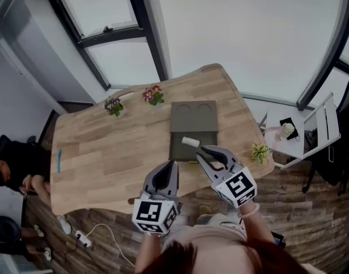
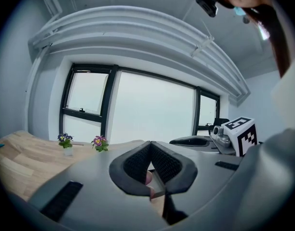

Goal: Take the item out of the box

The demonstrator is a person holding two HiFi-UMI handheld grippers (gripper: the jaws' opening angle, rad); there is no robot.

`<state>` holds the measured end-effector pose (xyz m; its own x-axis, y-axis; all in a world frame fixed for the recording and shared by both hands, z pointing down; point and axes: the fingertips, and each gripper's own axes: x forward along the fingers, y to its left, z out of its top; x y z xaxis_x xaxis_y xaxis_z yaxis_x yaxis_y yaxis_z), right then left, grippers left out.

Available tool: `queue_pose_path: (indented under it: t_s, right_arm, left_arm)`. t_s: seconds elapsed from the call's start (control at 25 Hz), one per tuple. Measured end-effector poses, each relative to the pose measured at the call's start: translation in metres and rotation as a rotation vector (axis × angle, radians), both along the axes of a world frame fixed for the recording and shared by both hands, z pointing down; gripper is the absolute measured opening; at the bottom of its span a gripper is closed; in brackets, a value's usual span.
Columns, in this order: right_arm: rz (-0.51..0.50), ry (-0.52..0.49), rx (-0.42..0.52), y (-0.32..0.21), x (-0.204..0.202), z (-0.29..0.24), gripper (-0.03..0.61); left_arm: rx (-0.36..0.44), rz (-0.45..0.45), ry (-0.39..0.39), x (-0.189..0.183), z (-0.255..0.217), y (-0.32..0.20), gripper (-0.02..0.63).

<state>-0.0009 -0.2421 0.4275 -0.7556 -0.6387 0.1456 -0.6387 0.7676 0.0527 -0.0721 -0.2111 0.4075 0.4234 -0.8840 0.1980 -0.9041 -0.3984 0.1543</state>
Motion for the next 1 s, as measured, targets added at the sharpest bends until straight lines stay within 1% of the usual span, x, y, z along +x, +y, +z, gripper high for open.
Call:
queue_pose_path:
  t_s: [0.12,0.32,0.52,0.72,1.0]
  right_arm:
    - [-0.031,0.037,-0.011,-0.012,-0.005,0.011,0.048]
    - [-0.042,0.076,-0.046,-0.029,-0.012,0.029,0.057]
    - [-0.026,0.115,-0.079,-0.042,-0.015,0.049,0.066]
    - [-0.007,0.162,-0.118,-0.058,-0.018,0.070,0.080]
    - [-0.018,0.237,-0.160,-0.078,-0.026,0.097,0.097]
  left_arm:
    - [-0.009,-0.010,0.000,-0.003,0.003,-0.010,0.000]
    - [-0.023,-0.012,0.000,-0.012,0.008,-0.025,0.000]
    - [-0.017,-0.010,0.001,-0.025,0.012,-0.046,0.000]
    - [-0.024,0.019,0.008,-0.034,0.016,-0.067,0.000]
    - [-0.041,0.038,0.031,-0.042,0.026,-0.084,0.000]
